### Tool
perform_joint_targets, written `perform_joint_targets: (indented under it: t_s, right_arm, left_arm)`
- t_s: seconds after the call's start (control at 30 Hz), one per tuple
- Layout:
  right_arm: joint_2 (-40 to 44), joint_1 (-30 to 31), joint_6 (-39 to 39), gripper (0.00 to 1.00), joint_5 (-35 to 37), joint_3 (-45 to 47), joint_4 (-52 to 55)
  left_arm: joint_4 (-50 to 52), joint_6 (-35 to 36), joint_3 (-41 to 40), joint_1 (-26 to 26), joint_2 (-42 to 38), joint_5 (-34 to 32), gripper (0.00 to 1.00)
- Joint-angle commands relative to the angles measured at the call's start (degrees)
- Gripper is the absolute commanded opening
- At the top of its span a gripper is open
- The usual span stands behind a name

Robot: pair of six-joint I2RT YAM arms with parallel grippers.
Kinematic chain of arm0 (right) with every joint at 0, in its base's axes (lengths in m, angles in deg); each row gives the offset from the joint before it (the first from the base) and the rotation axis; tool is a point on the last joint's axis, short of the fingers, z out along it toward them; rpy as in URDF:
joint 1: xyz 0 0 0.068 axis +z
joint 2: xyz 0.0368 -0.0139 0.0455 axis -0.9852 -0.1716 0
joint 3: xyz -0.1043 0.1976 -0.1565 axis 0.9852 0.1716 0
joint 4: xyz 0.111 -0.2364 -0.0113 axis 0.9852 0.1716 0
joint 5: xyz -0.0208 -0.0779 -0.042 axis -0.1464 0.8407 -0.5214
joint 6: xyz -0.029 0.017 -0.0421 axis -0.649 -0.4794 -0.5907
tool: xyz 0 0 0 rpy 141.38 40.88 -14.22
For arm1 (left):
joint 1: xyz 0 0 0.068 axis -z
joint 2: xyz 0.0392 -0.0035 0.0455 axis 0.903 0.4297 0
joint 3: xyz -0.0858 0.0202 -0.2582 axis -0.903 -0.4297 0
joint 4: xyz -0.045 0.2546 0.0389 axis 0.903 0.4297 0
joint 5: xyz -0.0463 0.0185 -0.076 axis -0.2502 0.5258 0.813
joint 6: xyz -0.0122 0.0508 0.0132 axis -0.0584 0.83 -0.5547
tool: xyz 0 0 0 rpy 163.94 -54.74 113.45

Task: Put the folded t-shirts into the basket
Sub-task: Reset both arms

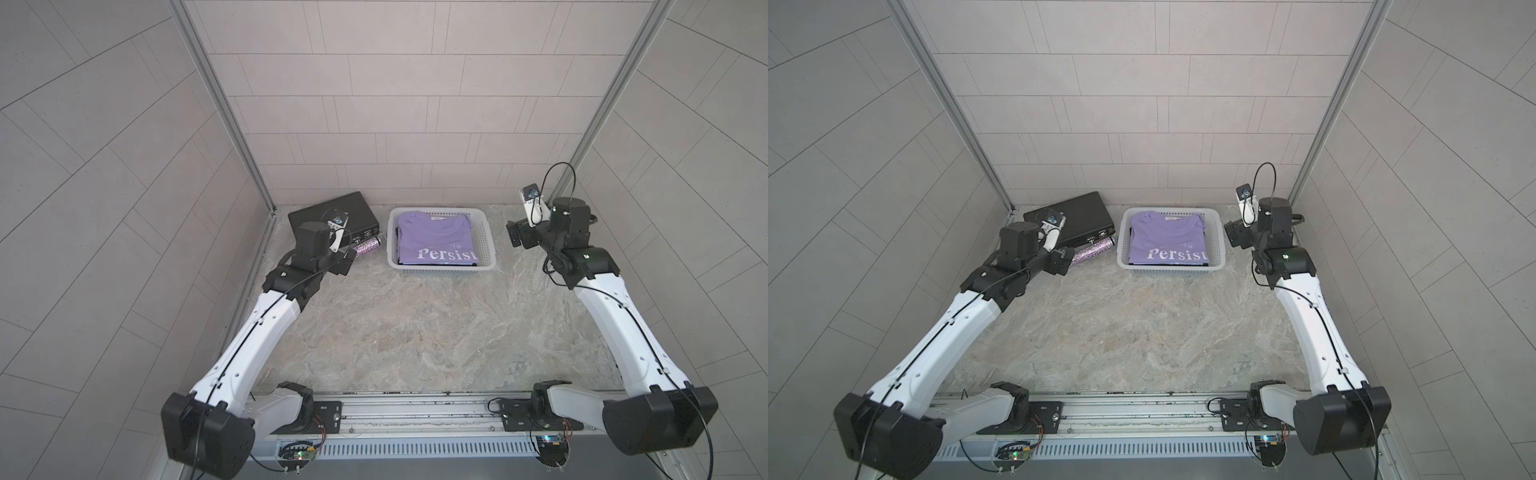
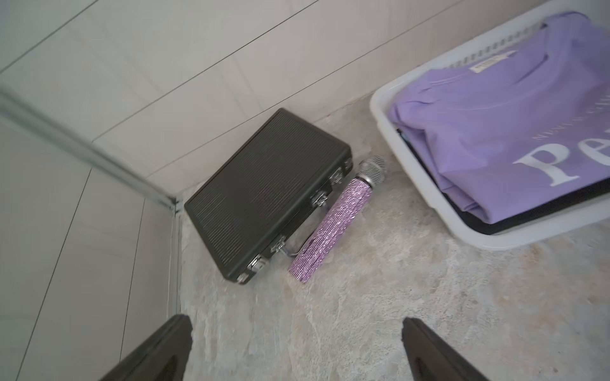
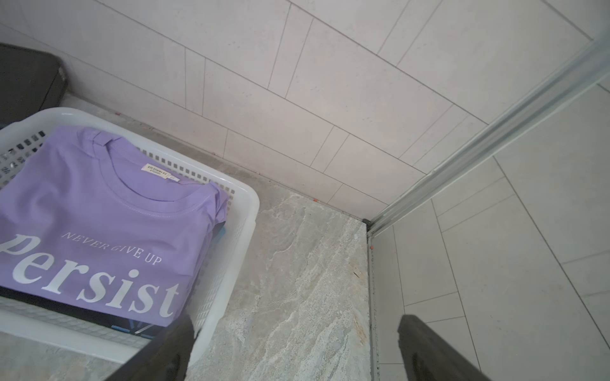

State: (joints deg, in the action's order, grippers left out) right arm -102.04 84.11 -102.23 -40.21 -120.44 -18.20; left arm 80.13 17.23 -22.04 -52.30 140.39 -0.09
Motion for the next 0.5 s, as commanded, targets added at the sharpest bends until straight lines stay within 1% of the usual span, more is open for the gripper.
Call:
perform_joint_targets:
  t_s: [0.0,0.13,0.23,0.33,0.4,0.47]
  right_arm:
    - [5.0,-1.3,4.4,1.0,1.4,8.9,-10.4]
    - [9.3,-2.0,10.4,1.0,2.8,18.5,-15.0]
    - [9.4,-2.3,13.1,1.0,1.9,24.8,-19.0]
    - [7.0,-2.4,14.8,1.0,0.7,29.9,-23.5]
    - [4.9,-2.4,16.4,1.0,0.6,33.3,-27.8]
    - [2.6,-2.6,17.9,1.0,0.4,36.6,-33.8]
  left_arm:
    - [-7.2,-9.4,-6.8,-5.9,-5.4,0.9,1.0]
    - [-14.1,-16.2,-17.4,-11.7,-10.3,0.5,1.0]
    - [-22.6,-15.7,-25.6,-13.8,-10.6,3.6,1.0]
    - [-29.6,-13.8,-30.9,-14.1,-7.0,6.8,1.0]
    - [-32.0,-15.7,-31.7,-14.1,-3.8,7.4,1.0]
    - [-35.0,-16.8,-32.3,-14.3,-0.6,9.5,1.0]
